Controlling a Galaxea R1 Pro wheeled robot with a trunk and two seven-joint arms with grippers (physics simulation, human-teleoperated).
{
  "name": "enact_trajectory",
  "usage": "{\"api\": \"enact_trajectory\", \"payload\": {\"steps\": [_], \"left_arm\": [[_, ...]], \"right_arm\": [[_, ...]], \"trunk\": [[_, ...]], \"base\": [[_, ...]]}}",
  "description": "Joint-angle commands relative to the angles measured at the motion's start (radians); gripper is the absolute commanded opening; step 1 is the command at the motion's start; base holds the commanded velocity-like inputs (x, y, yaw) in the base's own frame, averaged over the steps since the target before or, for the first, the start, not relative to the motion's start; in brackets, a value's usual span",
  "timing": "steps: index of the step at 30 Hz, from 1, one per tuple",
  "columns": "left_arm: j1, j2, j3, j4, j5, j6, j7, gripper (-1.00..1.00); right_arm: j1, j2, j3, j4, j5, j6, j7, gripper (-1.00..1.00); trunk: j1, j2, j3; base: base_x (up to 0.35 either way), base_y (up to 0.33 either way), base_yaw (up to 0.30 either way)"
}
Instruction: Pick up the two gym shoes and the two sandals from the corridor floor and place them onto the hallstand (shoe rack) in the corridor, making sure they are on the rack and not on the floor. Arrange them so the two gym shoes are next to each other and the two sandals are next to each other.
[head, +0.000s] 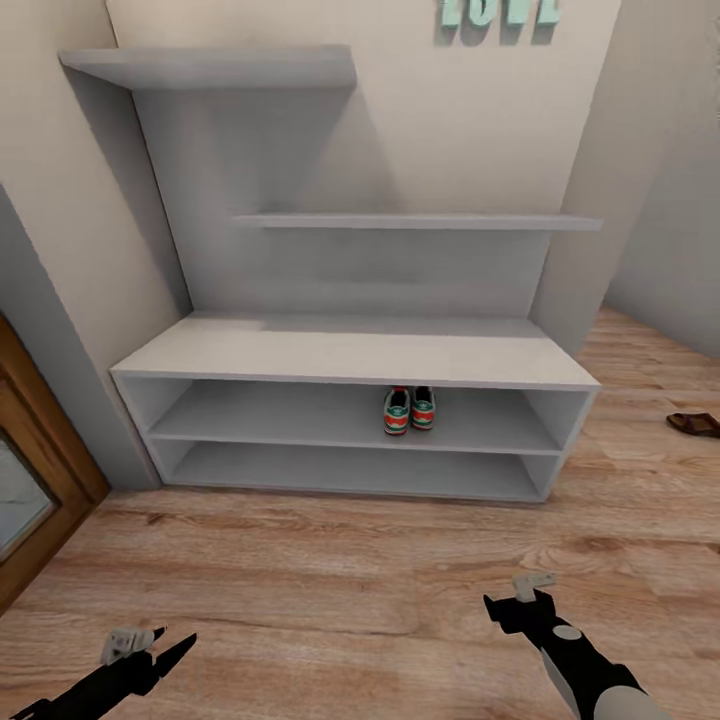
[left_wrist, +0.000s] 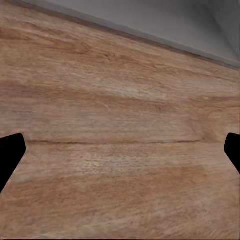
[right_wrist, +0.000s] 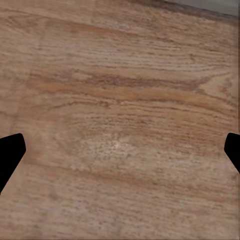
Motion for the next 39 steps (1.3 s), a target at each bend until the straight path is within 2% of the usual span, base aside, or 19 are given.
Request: {"api": "enact_trajectory", "payload": {"steps": [1, 2, 6, 7, 14, 16, 22, 28, 35, 39], "left_arm": [[-0.001, 0.000, 0.001, 0.007, 0.001, -0.005, 0.006, 1.00], [-0.001, 0.000, 0.001, 0.088, 0.002, -0.072, 0.105, 1.00], [-0.001, 0.000, 0.001, 0.127, 0.003, -0.104, 0.154, 1.00], [-0.001, -0.001, 0.002, 0.181, 0.010, -0.125, 0.220, 1.00], [-0.002, -0.007, 0.002, 0.217, 0.013, -0.137, 0.265, 1.00], [-0.002, -0.013, 0.002, 0.222, 0.012, -0.145, 0.278, 1.00], [-0.002, -0.033, 0.001, 0.226, 0.006, -0.157, 0.304, 1.00], [-0.002, -0.048, -0.001, 0.227, 0.003, -0.166, 0.367, 1.00], [-0.002, -0.053, -0.002, 0.228, 0.002, -0.169, 0.444, 1.00], [-0.002, -0.061, -0.002, 0.229, 0.002, -0.170, 0.478, 1.00]], "right_arm": [[0.002, 0.001, -0.008, 0.000, 0.007, -0.004, 0.006, 1.00], [0.041, 0.000, -0.008, 0.000, 0.008, -0.041, 0.001, 1.00], [0.063, 0.000, -0.008, 0.000, 0.009, -0.072, -0.002, 1.00], [0.121, 0.001, -0.009, 0.001, 0.007, -0.133, -0.013, 1.00], [0.151, 0.005, -0.009, 0.002, -0.011, -0.196, -0.043, 1.00], [0.156, 0.008, -0.010, 0.003, -0.030, -0.207, -0.066, 1.00], [0.159, 0.010, -0.010, 0.003, -0.063, -0.215, -0.098, 1.00], [0.160, 0.008, -0.010, 0.004, -0.095, -0.218, -0.113, 1.00], [0.160, 0.010, -0.009, 0.034, -0.108, -0.222, -0.118, 1.00], [0.160, 0.010, -0.010, 0.045, -0.112, -0.224, -0.119, 1.00]], "trunk": [[-0.001, 0.000, 0.003], [-0.001, 0.000, 0.007], [-0.003, 0.001, 0.023], [-0.003, 0.001, 0.026], [-0.006, 0.003, 0.053], [-0.007, 0.003, 0.061], [-0.010, 0.005, 0.084], [-0.013, 0.006, 0.108], [-0.016, 0.008, 0.135], [-0.031, 0.036, 0.147]], "base": [[0.000, 0.000, 0.000], [0.000, 0.000, 0.000], [0.000, 0.000, 0.000], [0.000, 0.000, 0.000], [0.000, 0.000, -0.103], [0.000, 0.000, -0.216], [0.000, 0.000, -0.246], [0.000, 0.000, -0.262], [0.000, 0.000, -0.268], [0.000, 0.000, -0.270]]}}
